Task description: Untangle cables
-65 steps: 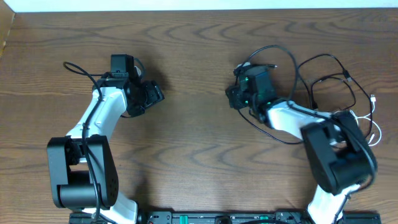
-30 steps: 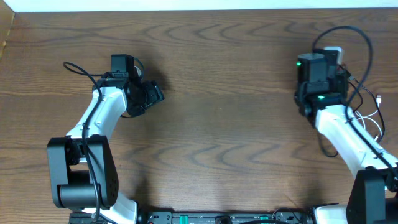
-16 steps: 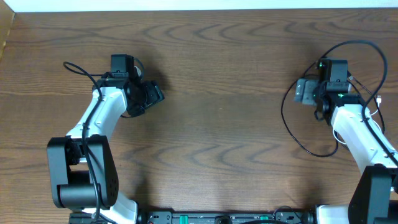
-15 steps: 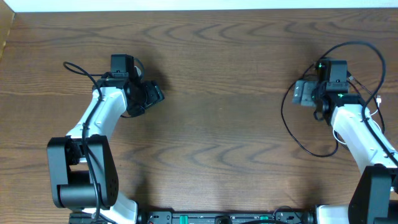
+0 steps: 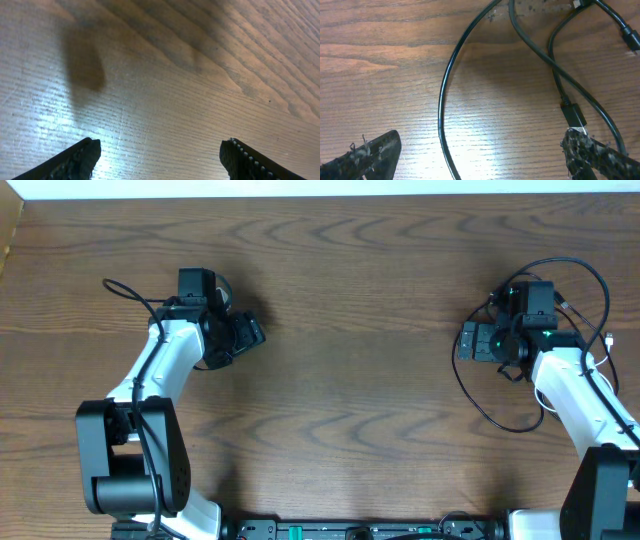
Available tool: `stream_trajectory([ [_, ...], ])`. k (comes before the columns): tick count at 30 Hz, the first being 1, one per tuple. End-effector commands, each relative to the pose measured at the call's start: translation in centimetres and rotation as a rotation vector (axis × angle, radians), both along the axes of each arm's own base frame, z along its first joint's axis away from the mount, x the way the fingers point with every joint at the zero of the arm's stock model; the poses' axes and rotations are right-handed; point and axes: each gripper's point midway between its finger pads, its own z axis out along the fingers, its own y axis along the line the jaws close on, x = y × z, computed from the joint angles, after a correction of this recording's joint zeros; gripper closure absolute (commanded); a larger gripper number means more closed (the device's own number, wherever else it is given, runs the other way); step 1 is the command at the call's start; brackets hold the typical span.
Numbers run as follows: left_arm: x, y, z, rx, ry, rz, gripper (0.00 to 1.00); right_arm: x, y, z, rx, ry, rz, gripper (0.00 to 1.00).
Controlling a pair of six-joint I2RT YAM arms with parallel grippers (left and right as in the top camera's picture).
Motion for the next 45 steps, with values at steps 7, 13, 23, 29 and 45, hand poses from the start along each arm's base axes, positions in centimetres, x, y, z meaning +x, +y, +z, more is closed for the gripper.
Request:
stream_trajectory([
  [7, -0.6, -0.1, -1.3, 0.020, 0.005, -0.046, 0.02, 0.1, 0.4, 0.3, 0.016, -0.006, 0.002, 0.01],
  [13, 0.0, -0.1, -1.1, 0.020, -0.020, -0.045, 0.02, 0.0, 0.4, 0.3, 0.016, -0.006, 0.002, 0.01],
  [23, 1.4, -0.1, -0.6, 0.022, -0.082, -0.045, 0.02, 0.0, 0.4, 2.5, 0.017, -0.071, 0.002, 0.01],
  [29, 1.4, -0.1, -0.6, 0.022, -0.082, -0.045, 0.02, -0.6, 0.4, 7.4, 0.017, -0.218, 0.003, 0.01],
  [45, 1.4, -0.1, -0.6, 0.022, -0.082, -0.045, 0.02, -7.2, 0.4, 20.7, 0.018, -0.669, 0.007, 0.01],
])
